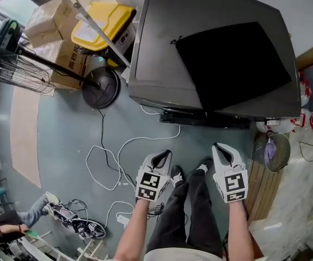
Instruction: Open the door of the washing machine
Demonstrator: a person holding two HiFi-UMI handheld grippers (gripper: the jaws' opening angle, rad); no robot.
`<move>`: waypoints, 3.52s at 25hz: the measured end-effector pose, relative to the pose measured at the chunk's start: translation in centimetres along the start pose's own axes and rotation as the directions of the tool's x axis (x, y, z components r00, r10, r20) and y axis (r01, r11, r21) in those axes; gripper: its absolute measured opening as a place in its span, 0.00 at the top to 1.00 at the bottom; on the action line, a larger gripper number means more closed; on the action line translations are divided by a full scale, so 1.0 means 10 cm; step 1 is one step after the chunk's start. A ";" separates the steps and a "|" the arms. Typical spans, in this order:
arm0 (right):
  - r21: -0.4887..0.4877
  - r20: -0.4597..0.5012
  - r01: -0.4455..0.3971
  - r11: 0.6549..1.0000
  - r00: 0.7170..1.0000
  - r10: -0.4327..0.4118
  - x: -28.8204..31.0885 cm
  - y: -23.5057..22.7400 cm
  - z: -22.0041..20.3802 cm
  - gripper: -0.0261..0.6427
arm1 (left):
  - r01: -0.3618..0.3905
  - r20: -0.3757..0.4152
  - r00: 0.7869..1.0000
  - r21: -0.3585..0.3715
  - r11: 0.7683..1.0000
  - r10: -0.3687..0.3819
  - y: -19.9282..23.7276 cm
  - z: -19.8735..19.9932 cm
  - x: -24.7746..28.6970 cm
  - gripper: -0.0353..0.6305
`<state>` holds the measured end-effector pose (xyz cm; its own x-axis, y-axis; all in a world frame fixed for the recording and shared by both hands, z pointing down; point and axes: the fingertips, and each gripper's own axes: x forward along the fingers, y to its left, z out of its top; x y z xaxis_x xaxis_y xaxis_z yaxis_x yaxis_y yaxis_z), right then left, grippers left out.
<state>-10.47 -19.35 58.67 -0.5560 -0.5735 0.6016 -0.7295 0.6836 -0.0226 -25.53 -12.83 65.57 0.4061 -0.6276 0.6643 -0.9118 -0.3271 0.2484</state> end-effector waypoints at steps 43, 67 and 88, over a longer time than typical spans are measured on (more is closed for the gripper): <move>-0.538 -0.223 -0.199 0.819 0.971 0.089 0.67 0.06 -0.15 0.71 | 0.151 -0.150 0.984 0.403 0.903 -0.098 0.47 -0.30 1.18 0.56; -0.551 -0.388 -0.308 0.776 0.918 0.088 0.15 0.41 -0.63 0.69 | 0.367 -0.223 0.928 0.427 0.826 -0.297 -0.32 -0.79 0.66 0.49; 0.465 -0.124 0.117 0.878 0.990 -0.066 -0.97 -0.18 -1.24 0.64 | 0.385 -0.246 0.916 0.327 0.863 -0.316 -1.73 -1.53 0.41 0.48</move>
<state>1.19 -9.43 62.72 -0.4531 -0.5572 0.6959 -0.8903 0.3229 -0.3211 -8.98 1.06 74.76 0.6448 -0.2980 0.7039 -0.6104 -0.7550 0.2396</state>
